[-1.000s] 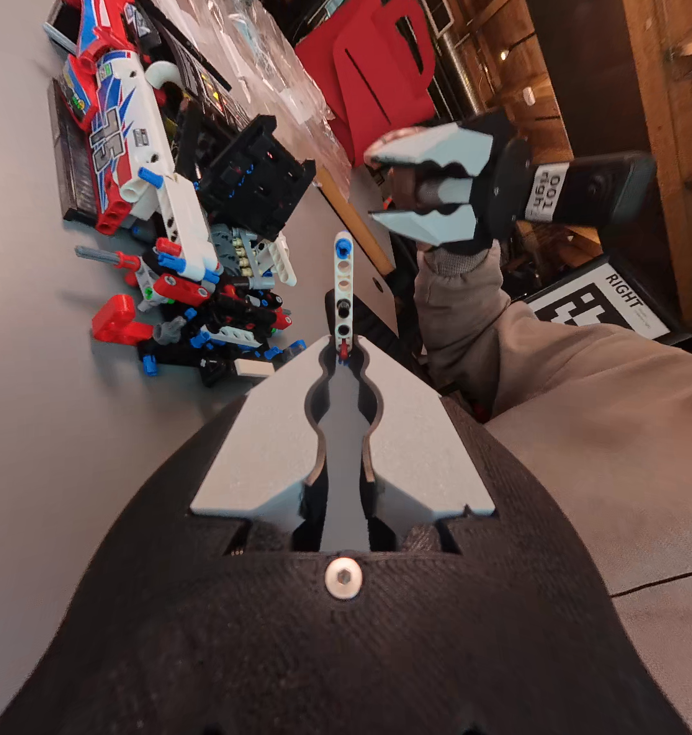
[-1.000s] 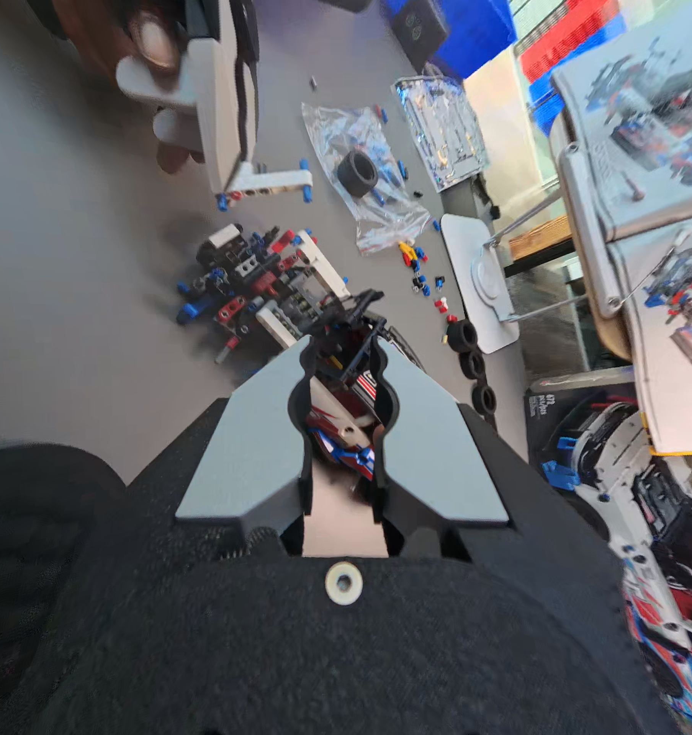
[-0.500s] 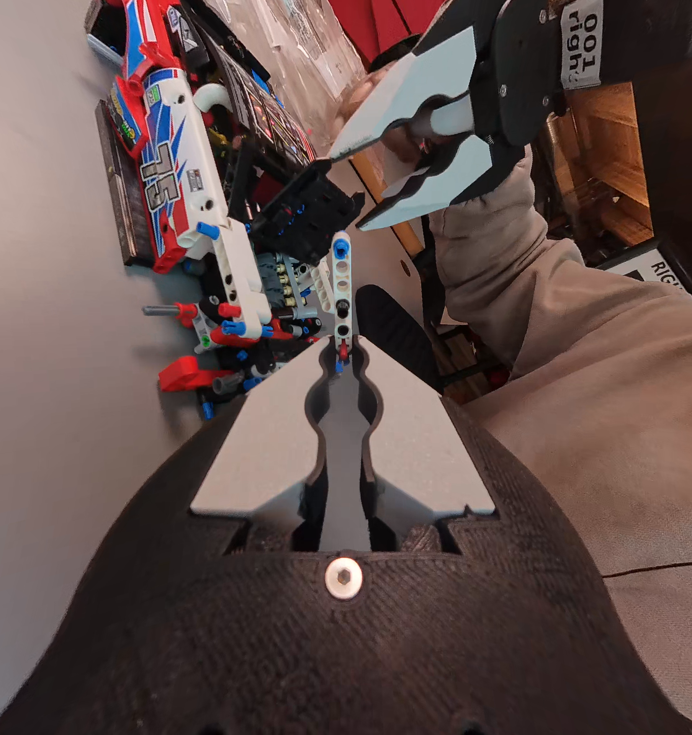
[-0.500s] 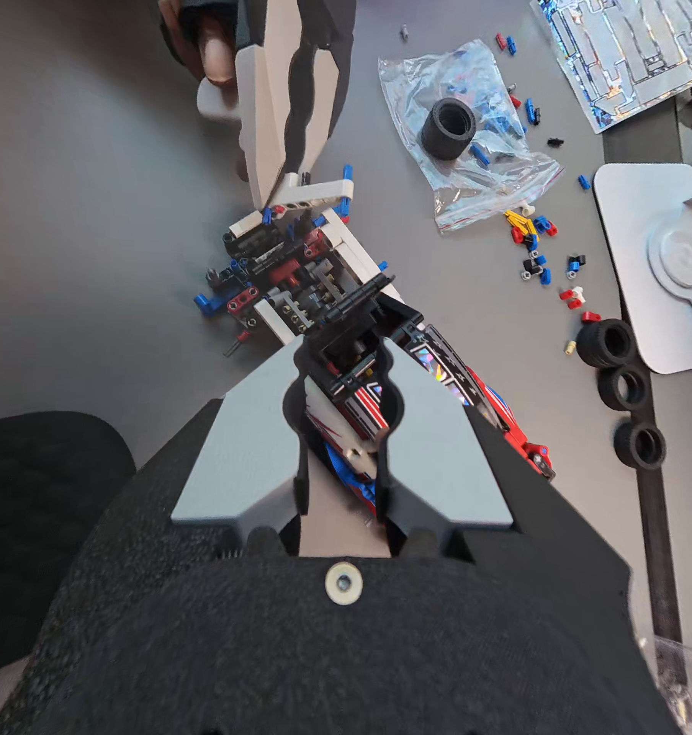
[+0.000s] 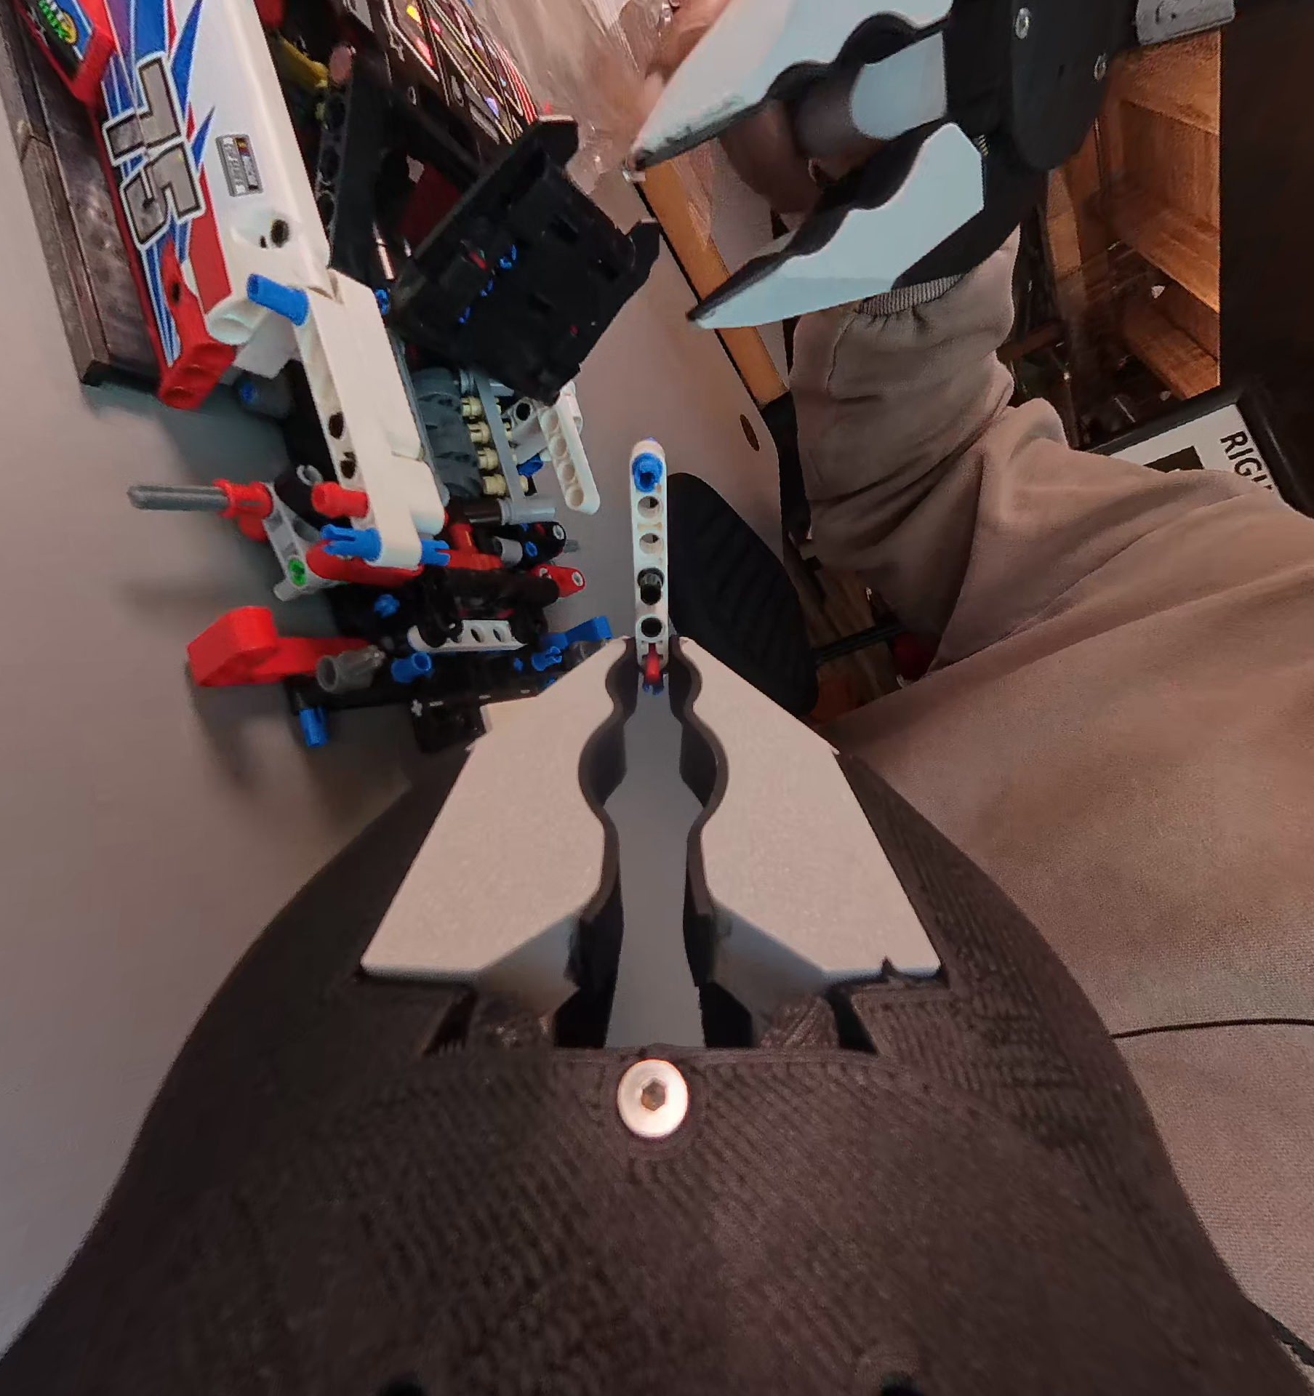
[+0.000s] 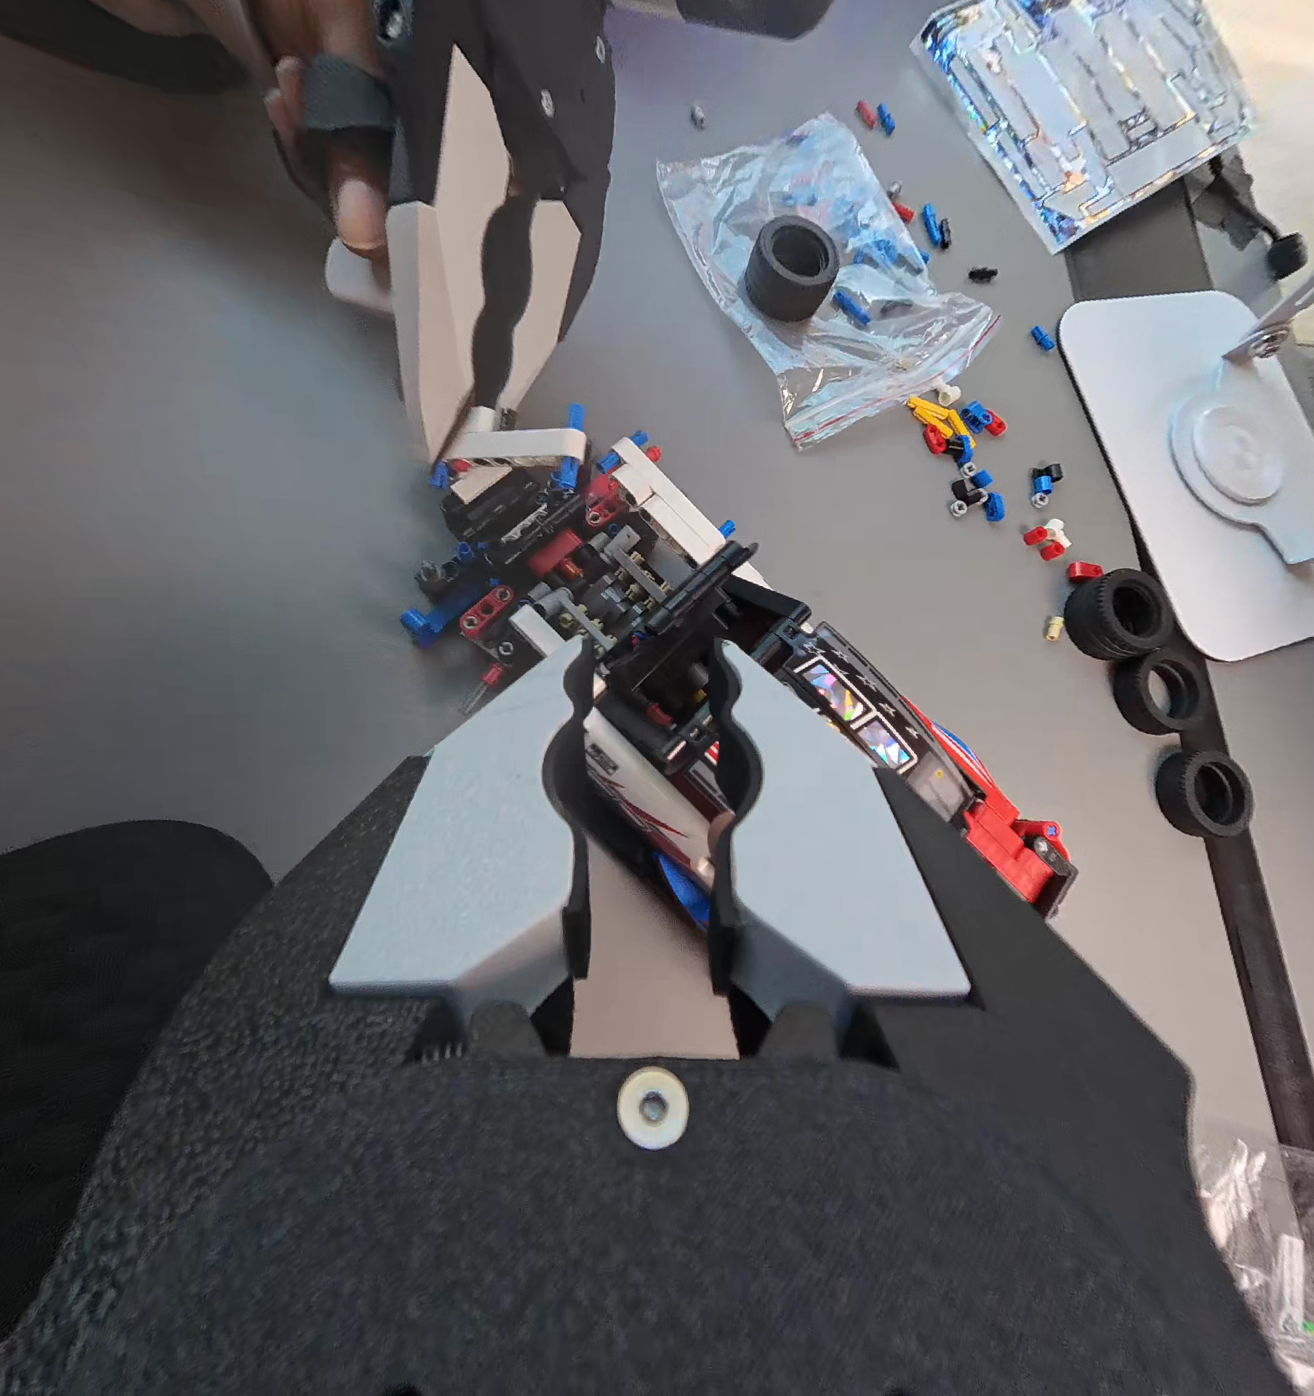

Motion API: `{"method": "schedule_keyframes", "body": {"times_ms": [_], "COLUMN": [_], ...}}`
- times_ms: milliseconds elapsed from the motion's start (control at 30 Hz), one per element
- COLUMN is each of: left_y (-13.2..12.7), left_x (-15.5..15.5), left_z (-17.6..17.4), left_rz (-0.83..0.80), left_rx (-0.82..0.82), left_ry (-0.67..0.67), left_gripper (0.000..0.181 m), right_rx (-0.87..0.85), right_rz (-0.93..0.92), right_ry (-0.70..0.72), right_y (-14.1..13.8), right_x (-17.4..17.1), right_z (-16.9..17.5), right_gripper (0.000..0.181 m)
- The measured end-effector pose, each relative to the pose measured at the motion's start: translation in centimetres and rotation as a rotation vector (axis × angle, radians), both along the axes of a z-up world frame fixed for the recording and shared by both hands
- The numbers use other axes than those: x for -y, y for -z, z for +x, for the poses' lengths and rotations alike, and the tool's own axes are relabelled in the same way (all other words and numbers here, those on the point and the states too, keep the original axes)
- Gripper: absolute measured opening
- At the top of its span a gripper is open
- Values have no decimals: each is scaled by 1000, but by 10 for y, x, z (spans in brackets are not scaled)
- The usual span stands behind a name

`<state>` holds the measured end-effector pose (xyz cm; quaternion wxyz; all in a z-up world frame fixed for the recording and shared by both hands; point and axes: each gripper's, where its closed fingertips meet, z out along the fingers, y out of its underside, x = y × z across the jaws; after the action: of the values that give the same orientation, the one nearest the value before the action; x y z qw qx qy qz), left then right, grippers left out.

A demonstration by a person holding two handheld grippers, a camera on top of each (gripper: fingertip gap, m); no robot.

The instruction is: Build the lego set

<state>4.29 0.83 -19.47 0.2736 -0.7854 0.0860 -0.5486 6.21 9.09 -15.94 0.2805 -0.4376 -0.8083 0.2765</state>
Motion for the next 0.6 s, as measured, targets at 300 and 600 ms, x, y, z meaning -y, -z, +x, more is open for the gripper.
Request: {"method": "schedule_keyframes", "body": {"times_ms": [300, 600], "left_y": [-13, -28], "left_x": [-20, 5], "left_z": [-20, -38], "left_rz": [80, 140], "left_rx": [66, 69], "left_ry": [-142, -170], "left_gripper": [5, 5], "right_rx": [-163, -470], "right_rz": [-276, -561], "right_ry": [697, 1153], "right_y": [16, 8], "right_x": [-2, -34], "right_z": [19, 25], "right_gripper": [53, 52]}}
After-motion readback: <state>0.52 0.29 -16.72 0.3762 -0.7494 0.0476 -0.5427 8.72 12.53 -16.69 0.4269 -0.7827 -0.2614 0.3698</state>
